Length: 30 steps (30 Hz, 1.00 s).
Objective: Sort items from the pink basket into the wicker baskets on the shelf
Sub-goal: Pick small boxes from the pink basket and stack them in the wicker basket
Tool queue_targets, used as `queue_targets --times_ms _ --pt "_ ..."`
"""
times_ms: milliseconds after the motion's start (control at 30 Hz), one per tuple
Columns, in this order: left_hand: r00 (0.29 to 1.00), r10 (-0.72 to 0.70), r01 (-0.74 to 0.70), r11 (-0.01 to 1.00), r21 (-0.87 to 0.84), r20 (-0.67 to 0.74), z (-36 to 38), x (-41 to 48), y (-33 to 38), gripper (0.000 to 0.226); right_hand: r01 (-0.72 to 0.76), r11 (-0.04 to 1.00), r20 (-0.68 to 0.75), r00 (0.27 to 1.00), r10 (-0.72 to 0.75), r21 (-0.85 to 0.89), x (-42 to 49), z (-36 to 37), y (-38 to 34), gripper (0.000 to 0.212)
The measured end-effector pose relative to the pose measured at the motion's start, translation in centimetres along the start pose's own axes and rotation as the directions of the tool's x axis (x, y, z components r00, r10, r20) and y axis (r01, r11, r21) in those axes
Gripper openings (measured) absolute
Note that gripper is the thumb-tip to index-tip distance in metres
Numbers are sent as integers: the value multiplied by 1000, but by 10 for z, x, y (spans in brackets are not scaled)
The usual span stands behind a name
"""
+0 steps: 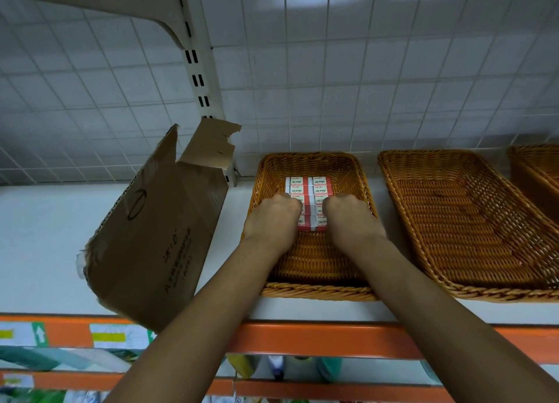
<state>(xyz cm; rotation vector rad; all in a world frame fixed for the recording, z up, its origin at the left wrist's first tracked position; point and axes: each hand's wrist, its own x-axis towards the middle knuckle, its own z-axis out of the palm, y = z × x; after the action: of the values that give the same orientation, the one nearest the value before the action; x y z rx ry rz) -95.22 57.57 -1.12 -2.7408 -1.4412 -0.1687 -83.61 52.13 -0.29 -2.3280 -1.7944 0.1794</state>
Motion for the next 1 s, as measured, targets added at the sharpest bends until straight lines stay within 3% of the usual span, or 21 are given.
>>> queue_targets --times_ms 533,733,1000 --pt "1000 9 -9 1000 -15 -28 -7 -2 1 24 4 998 1 1000 -4 -57 3 3 -1 20" --pt "1000 18 -18 1000 -2 -5 -16 -4 5 24 15 998 10 1000 -15 -61 -1 -3 -2 26" --pt "977 151 -155 988 -10 -150 -43 -13 51 24 34 999 -204 978 -35 -10 -36 -34 18 31"
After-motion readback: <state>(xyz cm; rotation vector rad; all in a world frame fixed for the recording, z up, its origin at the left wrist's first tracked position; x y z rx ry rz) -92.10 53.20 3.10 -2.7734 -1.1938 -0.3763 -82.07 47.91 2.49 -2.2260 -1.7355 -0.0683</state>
